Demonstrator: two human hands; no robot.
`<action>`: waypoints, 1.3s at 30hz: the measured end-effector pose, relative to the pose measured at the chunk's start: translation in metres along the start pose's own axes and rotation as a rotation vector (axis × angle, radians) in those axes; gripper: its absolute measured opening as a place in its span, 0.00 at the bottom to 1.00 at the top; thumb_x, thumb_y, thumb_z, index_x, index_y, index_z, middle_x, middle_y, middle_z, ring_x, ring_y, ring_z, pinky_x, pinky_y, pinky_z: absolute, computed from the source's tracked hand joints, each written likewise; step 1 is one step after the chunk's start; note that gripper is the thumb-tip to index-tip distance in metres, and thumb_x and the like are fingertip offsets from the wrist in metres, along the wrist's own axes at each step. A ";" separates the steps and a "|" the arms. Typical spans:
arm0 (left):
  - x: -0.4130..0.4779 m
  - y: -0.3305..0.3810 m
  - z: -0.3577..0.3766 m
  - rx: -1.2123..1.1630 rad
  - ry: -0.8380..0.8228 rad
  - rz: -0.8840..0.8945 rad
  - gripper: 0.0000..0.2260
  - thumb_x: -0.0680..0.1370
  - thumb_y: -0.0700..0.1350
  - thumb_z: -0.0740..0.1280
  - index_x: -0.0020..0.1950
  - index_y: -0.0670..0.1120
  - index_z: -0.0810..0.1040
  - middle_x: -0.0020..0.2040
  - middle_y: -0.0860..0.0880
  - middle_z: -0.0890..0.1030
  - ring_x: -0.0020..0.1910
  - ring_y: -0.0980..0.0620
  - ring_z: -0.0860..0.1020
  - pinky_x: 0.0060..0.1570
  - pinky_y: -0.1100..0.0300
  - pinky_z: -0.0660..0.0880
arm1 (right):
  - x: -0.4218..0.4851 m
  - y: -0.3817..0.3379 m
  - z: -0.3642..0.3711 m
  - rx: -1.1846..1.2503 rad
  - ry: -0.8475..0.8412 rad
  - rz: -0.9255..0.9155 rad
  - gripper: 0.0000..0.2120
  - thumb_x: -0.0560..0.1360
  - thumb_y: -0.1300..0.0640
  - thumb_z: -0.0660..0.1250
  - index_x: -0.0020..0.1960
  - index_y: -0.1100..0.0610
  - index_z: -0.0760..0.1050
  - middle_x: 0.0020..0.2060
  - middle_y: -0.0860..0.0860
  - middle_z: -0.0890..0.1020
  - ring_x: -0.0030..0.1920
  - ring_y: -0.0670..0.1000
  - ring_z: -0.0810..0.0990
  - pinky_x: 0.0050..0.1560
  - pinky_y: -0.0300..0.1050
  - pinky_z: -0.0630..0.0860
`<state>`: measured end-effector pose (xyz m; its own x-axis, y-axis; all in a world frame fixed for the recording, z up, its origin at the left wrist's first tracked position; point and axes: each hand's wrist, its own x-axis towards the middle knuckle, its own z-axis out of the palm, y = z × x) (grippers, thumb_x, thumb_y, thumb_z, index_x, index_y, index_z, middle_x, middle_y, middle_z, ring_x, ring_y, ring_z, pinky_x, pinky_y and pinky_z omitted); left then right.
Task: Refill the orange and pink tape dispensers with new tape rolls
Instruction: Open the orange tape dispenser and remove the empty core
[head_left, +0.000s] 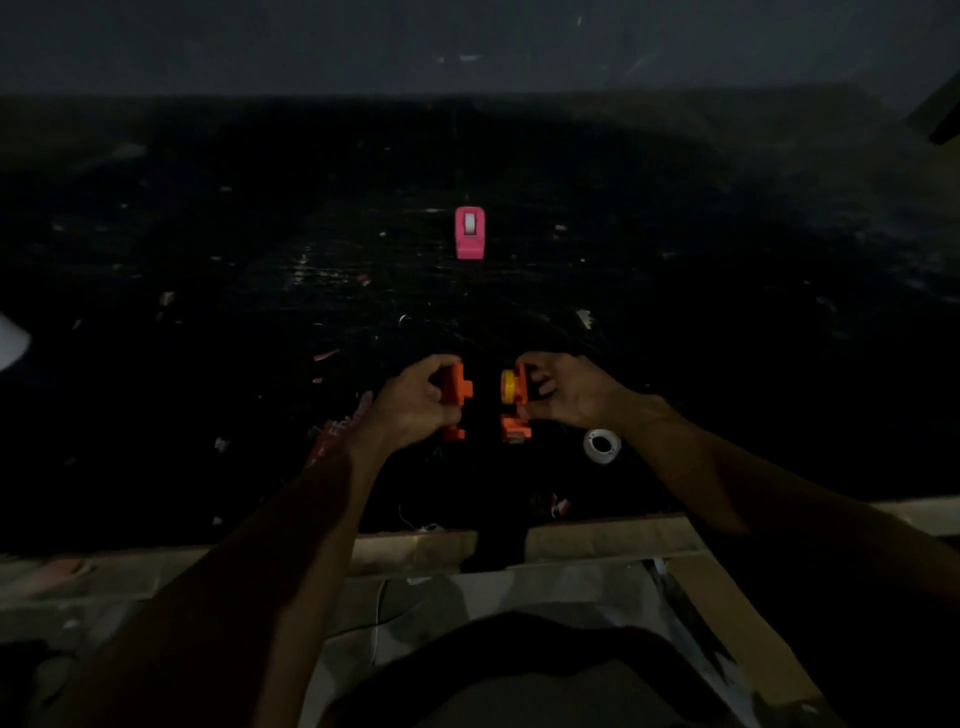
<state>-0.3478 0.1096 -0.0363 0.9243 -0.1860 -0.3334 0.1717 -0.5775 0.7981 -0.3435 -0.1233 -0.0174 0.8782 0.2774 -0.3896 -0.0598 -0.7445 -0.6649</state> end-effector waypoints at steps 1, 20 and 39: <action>0.000 -0.004 -0.003 0.070 0.018 -0.001 0.31 0.68 0.38 0.73 0.68 0.57 0.70 0.46 0.46 0.79 0.44 0.50 0.79 0.51 0.56 0.78 | 0.001 0.001 0.002 0.009 0.005 0.005 0.38 0.68 0.54 0.75 0.73 0.52 0.61 0.63 0.56 0.74 0.60 0.55 0.76 0.63 0.52 0.74; 0.002 0.015 0.006 0.251 0.087 -0.042 0.28 0.72 0.53 0.70 0.70 0.54 0.69 0.64 0.48 0.75 0.61 0.49 0.75 0.60 0.55 0.73 | 0.008 0.012 0.014 0.026 0.023 -0.015 0.35 0.66 0.57 0.76 0.69 0.52 0.66 0.54 0.52 0.79 0.55 0.53 0.80 0.61 0.54 0.76; 0.005 0.007 0.004 -0.583 -0.001 -0.206 0.16 0.74 0.41 0.72 0.61 0.47 0.76 0.53 0.46 0.82 0.53 0.49 0.81 0.49 0.59 0.78 | 0.024 0.004 0.019 -0.089 -0.045 -0.012 0.34 0.70 0.57 0.73 0.72 0.56 0.62 0.62 0.55 0.77 0.61 0.52 0.76 0.59 0.39 0.69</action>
<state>-0.3434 0.1013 -0.0341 0.8521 -0.1180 -0.5098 0.5047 -0.0723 0.8603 -0.3316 -0.1074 -0.0416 0.8561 0.3123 -0.4118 -0.0052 -0.7916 -0.6110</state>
